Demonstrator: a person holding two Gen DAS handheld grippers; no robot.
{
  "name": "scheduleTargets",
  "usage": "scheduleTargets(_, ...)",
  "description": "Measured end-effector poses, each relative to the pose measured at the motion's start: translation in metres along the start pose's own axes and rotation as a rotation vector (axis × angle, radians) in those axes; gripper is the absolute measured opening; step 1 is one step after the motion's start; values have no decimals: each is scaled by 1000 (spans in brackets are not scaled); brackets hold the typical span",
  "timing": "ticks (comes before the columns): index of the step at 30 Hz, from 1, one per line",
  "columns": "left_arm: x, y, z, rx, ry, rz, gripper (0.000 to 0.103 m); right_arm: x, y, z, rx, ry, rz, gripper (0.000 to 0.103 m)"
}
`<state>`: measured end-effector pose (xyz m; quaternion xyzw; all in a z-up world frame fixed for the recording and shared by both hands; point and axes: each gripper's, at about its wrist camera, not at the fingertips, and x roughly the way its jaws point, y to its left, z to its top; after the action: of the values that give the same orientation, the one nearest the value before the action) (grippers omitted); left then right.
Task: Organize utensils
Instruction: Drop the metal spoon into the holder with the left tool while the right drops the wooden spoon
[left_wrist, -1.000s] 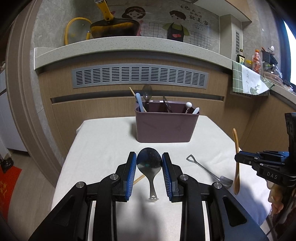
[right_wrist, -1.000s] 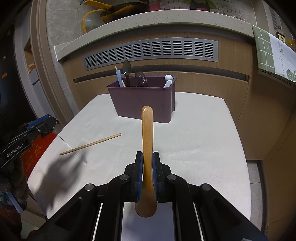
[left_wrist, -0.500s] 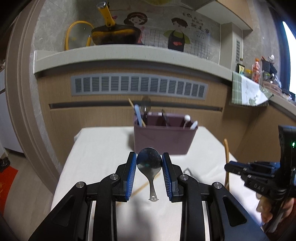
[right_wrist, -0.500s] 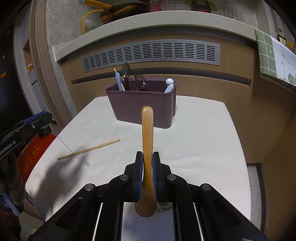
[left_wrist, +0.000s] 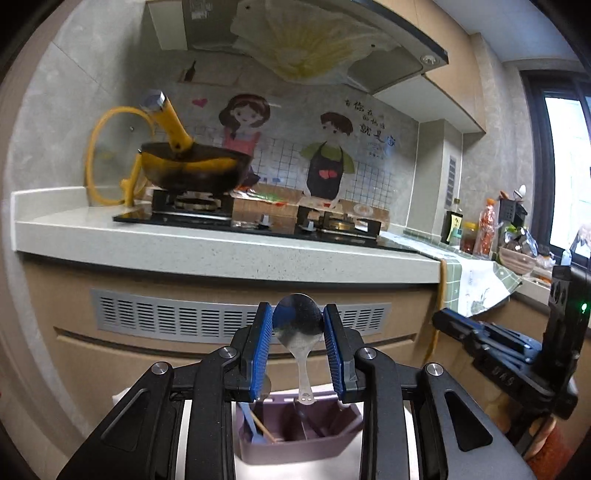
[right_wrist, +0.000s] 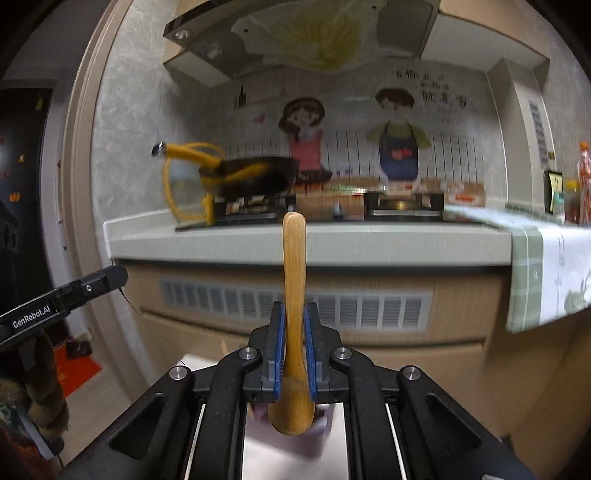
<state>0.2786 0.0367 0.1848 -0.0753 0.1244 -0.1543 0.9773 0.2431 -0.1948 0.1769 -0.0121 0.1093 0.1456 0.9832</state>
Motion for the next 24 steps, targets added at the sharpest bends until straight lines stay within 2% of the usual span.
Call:
scheduleTargets(6, 67, 26, -23, -43, 140, -19, 29, 70, -3, -29, 34, 90, -17, 9)
scheduleTargets(10, 92, 31, -45, -53, 201, -22, 29, 101, -3, -49, 32, 137, -14, 9)
scheduleTargets(14, 120, 34, -71, -93, 286, -78, 30, 121, -1, -72, 14, 192, -9, 10)
scheduleTargets(15, 125, 36, -76, -107, 298, -102, 31, 127, -3, -79, 4, 217, 24, 12)
scheduleTargets(19, 122, 39, -88, -125, 310, -113, 41, 138, -14, -98, 56, 305, 119, 13)
scheduleTargets(22, 102, 45, -102, -96, 310, -56, 41, 123, -21, -106, 61, 309, 89, 14)
scheduleTargets(24, 89, 55, -119, -108, 338, -11, 41, 108, -24, -110, 45, 307, 61, 15)
